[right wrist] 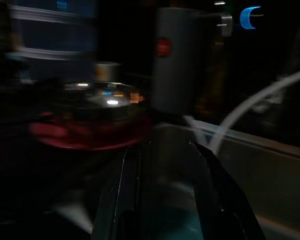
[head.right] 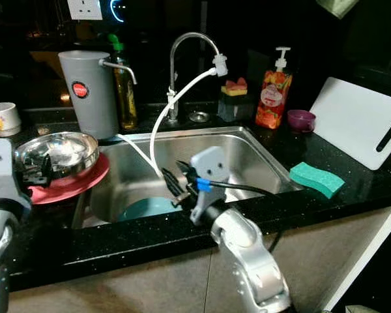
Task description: Kitchen organization
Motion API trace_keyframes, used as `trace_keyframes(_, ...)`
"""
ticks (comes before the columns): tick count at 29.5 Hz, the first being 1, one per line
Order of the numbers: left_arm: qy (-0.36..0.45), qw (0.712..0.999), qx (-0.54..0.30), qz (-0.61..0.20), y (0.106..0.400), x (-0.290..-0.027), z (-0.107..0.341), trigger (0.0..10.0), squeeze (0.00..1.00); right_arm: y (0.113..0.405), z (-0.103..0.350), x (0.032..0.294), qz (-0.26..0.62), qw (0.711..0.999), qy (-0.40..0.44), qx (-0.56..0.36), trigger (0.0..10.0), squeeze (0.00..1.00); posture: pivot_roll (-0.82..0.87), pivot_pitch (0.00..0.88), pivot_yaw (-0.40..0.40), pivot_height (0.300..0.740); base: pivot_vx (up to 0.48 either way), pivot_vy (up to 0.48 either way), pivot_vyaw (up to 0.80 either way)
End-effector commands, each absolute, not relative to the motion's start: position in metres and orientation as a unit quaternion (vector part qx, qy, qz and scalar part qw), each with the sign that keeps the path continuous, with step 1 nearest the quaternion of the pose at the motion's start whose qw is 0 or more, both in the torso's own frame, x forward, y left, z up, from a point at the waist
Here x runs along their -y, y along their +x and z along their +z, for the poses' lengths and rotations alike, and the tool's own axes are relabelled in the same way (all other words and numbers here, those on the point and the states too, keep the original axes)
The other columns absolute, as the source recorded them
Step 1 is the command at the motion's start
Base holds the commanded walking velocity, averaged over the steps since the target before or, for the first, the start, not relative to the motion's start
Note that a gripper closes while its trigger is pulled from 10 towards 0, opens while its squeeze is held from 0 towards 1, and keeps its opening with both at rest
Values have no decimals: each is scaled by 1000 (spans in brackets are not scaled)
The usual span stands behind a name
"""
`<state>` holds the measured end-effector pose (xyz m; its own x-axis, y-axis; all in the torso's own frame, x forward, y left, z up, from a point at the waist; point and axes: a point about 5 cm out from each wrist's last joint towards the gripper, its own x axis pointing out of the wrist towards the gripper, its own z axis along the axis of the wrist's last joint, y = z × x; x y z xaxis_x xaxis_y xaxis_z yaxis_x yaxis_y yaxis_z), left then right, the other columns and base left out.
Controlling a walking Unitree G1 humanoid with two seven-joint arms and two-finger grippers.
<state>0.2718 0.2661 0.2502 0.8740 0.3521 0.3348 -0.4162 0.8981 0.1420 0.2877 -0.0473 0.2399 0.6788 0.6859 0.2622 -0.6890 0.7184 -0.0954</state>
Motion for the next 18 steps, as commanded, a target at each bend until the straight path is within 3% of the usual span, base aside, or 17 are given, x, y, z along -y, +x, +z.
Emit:
trace_keyframes(1, 113, 961, 138, 213, 270, -274, 244, 10000, 0, 287, 238, 40, 402, 907, 14, 128, 10000, 0, 100, 46, -63, 740, 0, 0, 0)
trace_keyframes(7, 121, 957, 132, 227, 266, -282, 240, 10000, 0, 286, 240, 25, 422, 898, 33, 121, 10000, 0, 104, 45, -69, 740, 0, 0, 0)
trace_keyframes(18, 98, 961, 117, 231, 271, -288, 225, 10000, 0, 293, 241, 3, 406, 907, 18, 110, 10000, 0, 104, 46, -74, 740, 0, 0, 0)
